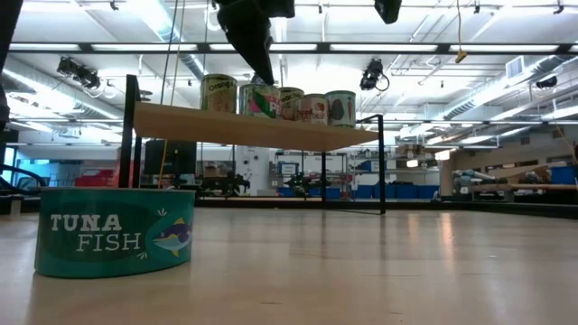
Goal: Pick and place cans onto a shelf
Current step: Put the canned green peas on the shelf
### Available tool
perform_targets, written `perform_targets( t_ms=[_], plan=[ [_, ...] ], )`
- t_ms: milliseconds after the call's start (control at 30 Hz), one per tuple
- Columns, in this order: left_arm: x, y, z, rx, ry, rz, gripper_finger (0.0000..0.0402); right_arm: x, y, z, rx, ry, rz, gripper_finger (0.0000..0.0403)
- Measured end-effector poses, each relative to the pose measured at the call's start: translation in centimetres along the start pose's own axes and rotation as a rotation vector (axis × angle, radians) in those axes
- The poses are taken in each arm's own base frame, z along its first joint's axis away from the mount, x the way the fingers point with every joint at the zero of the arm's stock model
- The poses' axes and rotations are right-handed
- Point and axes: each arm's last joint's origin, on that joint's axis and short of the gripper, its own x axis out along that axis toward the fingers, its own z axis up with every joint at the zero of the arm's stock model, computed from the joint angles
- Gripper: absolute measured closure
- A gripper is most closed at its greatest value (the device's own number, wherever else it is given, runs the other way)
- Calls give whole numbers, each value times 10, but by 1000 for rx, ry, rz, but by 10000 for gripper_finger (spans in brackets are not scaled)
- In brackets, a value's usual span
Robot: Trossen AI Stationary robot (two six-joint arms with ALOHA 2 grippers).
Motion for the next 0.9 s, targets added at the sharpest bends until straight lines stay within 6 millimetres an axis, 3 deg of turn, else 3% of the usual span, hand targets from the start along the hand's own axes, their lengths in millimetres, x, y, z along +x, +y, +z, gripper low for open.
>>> perform_targets(
  t_ms=[300,633,900],
  plan=[
    [0,2,0,-135,0,3,345,0,0,1,2,-5,2,119],
    [0,2,0,-234,-11,-14,290,0,0,0,2,-5,2,119],
    [10,0,0,-252,31,-10,283,0,0,0,0,-5,3,119]
  ],
)
